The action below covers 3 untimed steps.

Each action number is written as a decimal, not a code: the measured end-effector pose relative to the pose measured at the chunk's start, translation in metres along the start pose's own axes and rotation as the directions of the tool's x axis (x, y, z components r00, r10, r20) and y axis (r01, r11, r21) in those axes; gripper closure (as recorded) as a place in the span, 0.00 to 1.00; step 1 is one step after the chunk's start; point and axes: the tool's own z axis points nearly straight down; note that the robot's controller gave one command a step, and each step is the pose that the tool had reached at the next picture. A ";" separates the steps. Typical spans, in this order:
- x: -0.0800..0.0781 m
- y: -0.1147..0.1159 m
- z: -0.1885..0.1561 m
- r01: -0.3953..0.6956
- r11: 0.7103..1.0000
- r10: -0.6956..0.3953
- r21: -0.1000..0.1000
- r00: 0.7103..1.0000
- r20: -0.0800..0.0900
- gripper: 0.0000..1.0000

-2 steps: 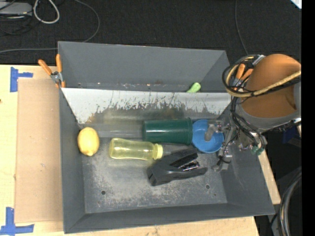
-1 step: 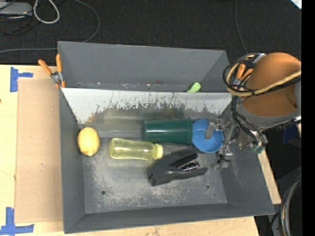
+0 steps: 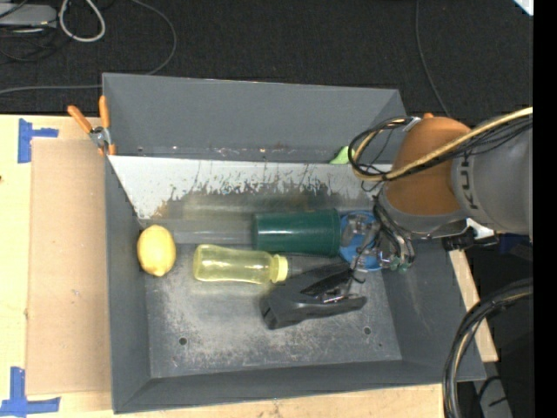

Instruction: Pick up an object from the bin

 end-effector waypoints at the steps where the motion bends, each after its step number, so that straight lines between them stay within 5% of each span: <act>1: -0.003 0.008 0.014 0.363 0.932 -0.363 0.003 0.932 0.003 0.00; 2: -0.001 0.001 0.013 -0.016 1.000 0.016 0.003 1.000 -0.015 0.00; 3: -0.004 0.008 0.013 0.355 0.935 -0.355 0.002 0.935 0.002 0.00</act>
Offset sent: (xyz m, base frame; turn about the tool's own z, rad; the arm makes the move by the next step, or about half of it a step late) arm 0.0014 0.0008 -0.0135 0.0164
